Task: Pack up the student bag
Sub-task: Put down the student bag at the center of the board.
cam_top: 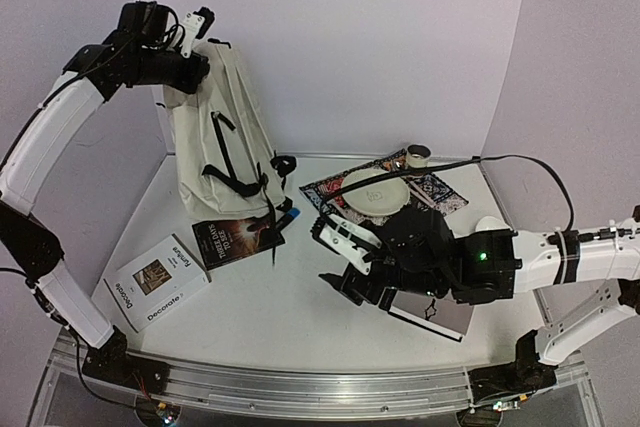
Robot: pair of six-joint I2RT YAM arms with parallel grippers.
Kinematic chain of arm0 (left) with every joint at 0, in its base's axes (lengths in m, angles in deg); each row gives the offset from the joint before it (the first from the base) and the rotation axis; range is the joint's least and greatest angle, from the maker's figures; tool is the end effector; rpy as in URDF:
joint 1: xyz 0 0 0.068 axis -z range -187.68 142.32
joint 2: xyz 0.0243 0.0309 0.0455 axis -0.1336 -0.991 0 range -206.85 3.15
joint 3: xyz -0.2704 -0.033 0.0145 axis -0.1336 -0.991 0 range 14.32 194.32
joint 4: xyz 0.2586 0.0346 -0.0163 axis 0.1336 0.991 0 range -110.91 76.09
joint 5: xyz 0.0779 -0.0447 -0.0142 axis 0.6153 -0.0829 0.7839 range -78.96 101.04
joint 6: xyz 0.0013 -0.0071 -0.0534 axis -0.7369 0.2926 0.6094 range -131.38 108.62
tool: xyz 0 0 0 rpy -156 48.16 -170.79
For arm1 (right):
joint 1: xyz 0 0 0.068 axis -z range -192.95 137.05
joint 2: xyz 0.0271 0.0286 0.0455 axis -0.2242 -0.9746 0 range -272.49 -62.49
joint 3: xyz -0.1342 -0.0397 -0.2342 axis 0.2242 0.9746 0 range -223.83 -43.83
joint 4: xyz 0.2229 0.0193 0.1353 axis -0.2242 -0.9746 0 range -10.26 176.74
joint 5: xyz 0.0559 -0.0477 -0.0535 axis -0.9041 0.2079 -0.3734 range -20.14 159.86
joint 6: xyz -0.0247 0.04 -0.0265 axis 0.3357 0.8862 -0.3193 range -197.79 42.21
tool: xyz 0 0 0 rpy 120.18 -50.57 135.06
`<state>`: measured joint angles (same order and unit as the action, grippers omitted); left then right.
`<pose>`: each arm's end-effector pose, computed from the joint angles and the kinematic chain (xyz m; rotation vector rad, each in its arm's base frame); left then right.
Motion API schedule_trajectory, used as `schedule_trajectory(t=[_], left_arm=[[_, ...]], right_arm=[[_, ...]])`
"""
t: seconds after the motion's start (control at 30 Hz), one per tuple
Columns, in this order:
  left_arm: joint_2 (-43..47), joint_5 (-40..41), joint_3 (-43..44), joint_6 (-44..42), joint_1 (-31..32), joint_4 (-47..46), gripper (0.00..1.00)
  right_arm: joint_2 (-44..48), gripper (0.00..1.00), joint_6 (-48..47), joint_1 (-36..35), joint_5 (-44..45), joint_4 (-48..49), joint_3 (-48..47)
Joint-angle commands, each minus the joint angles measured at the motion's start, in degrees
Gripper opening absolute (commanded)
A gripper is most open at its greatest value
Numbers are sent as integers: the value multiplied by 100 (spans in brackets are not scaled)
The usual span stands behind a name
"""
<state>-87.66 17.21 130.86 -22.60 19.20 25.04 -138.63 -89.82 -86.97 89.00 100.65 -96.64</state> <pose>0.2880 -0.1417 0.5001 0.5586 1.8394 -0.0800 0.0970 0.2963 0.3103 -1.0026 1.4377 0.5070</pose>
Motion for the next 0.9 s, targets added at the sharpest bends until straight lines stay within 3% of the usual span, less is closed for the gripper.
schedule_trajectory(t=[0.0, 0.27, 0.37, 0.47, 0.67, 0.87], left_arm=[[125, 814, -189, -1335, -283, -1409, 0], [-140, 542, -449, -2180, -777, -2141, 0], [-14, 76, -878, -2376, -776, -2356, 0], [336, -780, -1609, -2401, -760, -2502, 0], [1183, -1682, -3842, -2203, -581, -2983, 0], [1821, -1494, -5192, -1996, 606, -3115, 0]], right_arm=[[247, 74, 191, -17, 363, -2, 132], [386, 75, 287, -18, 561, -2, 323], [449, 75, 305, -18, 660, 1, 399], [468, 75, 313, -16, 735, 17, 452], [415, 76, 312, -17, 742, 58, 476], [380, 76, 311, -16, 715, 59, 474]])
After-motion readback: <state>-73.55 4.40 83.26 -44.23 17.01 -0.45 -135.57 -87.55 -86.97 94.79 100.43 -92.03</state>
